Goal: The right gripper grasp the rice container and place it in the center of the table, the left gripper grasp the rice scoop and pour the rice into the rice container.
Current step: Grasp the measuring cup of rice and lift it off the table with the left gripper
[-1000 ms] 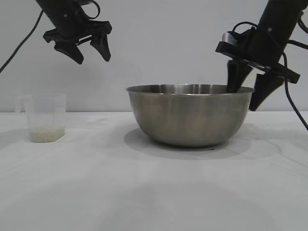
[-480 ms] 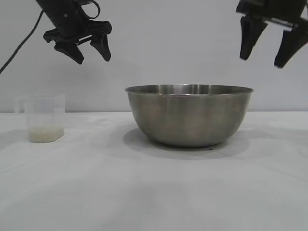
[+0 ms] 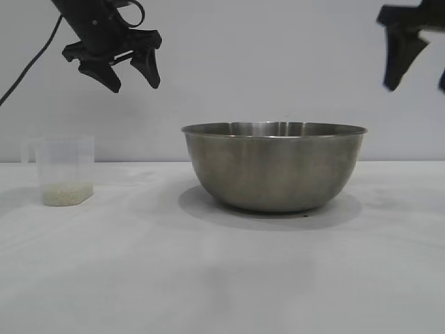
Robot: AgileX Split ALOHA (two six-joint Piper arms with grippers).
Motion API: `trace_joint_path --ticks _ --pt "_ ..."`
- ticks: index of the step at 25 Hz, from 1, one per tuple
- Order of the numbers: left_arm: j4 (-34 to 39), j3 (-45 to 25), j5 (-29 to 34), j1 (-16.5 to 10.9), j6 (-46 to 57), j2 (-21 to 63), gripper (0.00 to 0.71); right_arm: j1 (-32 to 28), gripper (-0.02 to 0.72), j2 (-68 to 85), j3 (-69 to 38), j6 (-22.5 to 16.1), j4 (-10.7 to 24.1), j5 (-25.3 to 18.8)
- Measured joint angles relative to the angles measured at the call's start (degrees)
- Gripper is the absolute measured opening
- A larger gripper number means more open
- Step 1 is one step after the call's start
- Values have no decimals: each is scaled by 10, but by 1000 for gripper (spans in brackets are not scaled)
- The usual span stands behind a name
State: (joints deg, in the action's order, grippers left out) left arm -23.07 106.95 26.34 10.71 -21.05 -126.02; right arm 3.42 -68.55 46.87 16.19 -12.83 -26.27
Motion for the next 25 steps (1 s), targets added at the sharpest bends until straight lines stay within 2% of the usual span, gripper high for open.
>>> trace_joint_path --ticks 10,13,17,22,25 --pt "-3 0 0 0 0 0 525 0 555 310 -92 -1 12 -189" --pt "-3 0 0 0 0 0 525 0 555 369 -121 -12 21 -236" --pt "-3 0 0 0 0 0 525 0 555 430 -146 -31 43 -318" --pt "-3 0 0 0 0 0 525 0 555 504 -161 -58 63 -380" --pt "-3 0 1 0 0 0 525 0 555 544 -164 -72 74 -392"
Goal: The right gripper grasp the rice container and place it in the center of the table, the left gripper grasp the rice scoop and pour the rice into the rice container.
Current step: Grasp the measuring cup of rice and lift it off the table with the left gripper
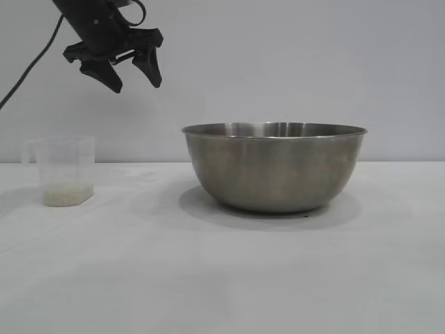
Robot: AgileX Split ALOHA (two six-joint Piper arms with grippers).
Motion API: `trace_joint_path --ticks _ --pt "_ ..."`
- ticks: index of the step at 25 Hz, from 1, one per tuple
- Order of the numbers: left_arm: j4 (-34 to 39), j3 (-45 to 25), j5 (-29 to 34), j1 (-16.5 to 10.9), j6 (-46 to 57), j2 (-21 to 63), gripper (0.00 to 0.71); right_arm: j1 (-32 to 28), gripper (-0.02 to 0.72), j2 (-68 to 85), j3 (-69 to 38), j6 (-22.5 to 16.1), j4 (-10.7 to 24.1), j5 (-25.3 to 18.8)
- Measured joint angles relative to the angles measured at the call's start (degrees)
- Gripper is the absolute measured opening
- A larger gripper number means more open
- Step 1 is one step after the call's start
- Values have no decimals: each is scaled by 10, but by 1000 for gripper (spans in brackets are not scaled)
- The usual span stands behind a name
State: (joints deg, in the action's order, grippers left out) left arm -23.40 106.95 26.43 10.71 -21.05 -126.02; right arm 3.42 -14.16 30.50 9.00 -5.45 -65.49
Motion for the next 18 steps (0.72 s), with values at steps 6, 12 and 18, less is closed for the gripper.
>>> trace_joint_path --ticks 6,12,18 --pt "0 0 0 0 0 0 525 0 555 72 -24 -7 11 2" --pt "0 0 3 0 0 0 525 0 555 113 -24 -7 11 2" --pt "4 0 33 0 -18 10 525 0 555 117 -24 -7 11 2"
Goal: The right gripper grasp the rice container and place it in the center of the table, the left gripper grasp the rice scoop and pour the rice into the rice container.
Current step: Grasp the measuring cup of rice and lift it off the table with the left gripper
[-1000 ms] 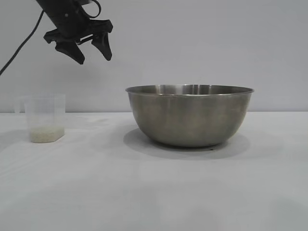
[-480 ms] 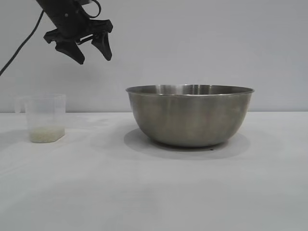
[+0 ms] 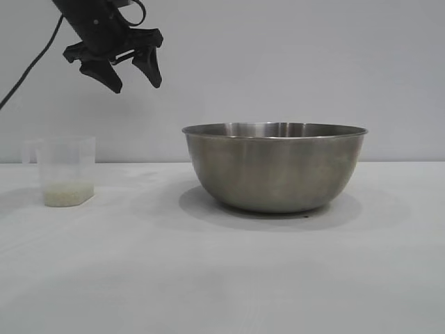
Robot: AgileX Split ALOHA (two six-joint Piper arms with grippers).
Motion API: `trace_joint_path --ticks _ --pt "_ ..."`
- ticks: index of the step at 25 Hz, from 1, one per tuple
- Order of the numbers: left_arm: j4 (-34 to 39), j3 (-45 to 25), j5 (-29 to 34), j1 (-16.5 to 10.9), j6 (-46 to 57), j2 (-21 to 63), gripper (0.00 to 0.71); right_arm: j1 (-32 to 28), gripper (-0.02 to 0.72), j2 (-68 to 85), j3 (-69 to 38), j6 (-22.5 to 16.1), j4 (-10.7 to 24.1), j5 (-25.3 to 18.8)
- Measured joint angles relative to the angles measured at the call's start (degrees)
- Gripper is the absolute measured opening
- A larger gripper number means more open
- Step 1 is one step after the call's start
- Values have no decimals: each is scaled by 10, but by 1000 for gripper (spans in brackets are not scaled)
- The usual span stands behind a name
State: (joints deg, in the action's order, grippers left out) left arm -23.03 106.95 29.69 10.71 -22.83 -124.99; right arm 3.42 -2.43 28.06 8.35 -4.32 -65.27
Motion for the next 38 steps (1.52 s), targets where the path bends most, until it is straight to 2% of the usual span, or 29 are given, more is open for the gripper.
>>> trace_joint_path --ticks 6,8,11,14,18,21,24,38 --pt "-27 -2 27 0 -44 58 525 0 555 0 0 0 0 0" --pt "-40 -23 27 0 -63 84 525 0 555 0 0 0 1 0" --pt "-76 -89 -2 0 -84 129 525 0 555 0 0 0 1 0" --pt "-128 -198 -67 0 -123 182 525 0 555 0 0 0 1 0" --pt "-198 -334 -197 0 -181 250 525 0 555 0 0 0 1 0" --pt "-212 -417 -288 0 -206 298 525 0 555 0 0 0 1 0" --pt "-195 -468 -325 0 -210 325 525 0 555 0 0 -4 5 0" --pt "-183 -488 -311 0 -179 342 525 0 555 0 0 -9 8 0"
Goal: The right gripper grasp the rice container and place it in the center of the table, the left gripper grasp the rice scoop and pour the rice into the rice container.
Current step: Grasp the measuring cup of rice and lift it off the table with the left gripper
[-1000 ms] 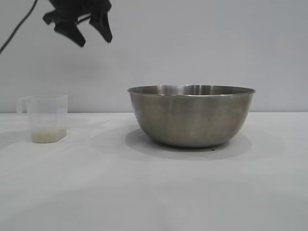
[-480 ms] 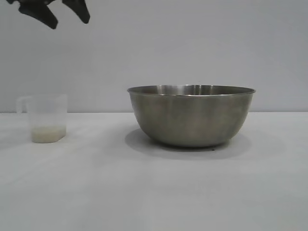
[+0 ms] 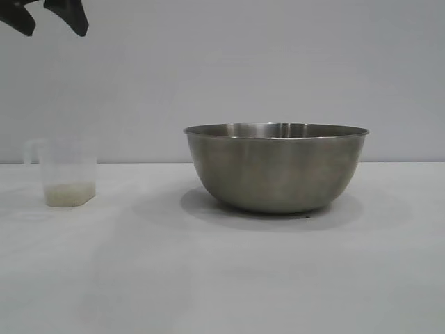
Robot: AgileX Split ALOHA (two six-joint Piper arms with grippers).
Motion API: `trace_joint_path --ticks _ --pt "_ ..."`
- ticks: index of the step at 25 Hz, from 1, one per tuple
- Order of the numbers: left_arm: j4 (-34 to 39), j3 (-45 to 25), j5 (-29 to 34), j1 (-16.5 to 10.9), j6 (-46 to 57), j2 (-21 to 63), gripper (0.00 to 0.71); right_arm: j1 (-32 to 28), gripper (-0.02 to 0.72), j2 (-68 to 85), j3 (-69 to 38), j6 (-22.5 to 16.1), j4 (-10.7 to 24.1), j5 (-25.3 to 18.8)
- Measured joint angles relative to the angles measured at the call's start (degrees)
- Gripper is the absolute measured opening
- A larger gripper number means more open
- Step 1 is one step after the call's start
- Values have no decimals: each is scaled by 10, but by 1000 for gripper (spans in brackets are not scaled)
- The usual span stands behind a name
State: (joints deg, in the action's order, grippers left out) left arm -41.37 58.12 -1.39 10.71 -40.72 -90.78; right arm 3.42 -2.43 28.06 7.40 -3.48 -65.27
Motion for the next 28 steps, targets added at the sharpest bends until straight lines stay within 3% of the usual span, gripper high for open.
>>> trace_joint_path --ticks 2,3,4,7,8,10,11,16,21,28 --pt "6 -15 -7 0 8 17 525 0 555 0 0 -2 0 0" --pt "44 -28 -19 0 45 27 525 0 555 0 0 -1 0 0" --pt "114 -44 -32 0 110 35 525 0 555 0 0 -1 0 0" --pt "424 -115 -99 0 442 62 525 0 555 0 0 -2 0 0" --pt "492 -138 -128 0 506 65 525 0 555 0 0 -2 0 0" --pt "561 -174 -169 -1 571 68 525 0 555 0 0 -2 0 0" --pt "565 -190 -185 -1 569 66 525 0 555 0 0 -3 1 0" --pt "486 -254 -266 -2 475 31 342 0 555 0 0 -3 1 0" --pt "407 -315 -375 -2 434 -19 328 0 555 0 0 -4 1 0" --pt "394 -368 -518 -2 425 -92 328 0 555 0 0 -4 1 0"
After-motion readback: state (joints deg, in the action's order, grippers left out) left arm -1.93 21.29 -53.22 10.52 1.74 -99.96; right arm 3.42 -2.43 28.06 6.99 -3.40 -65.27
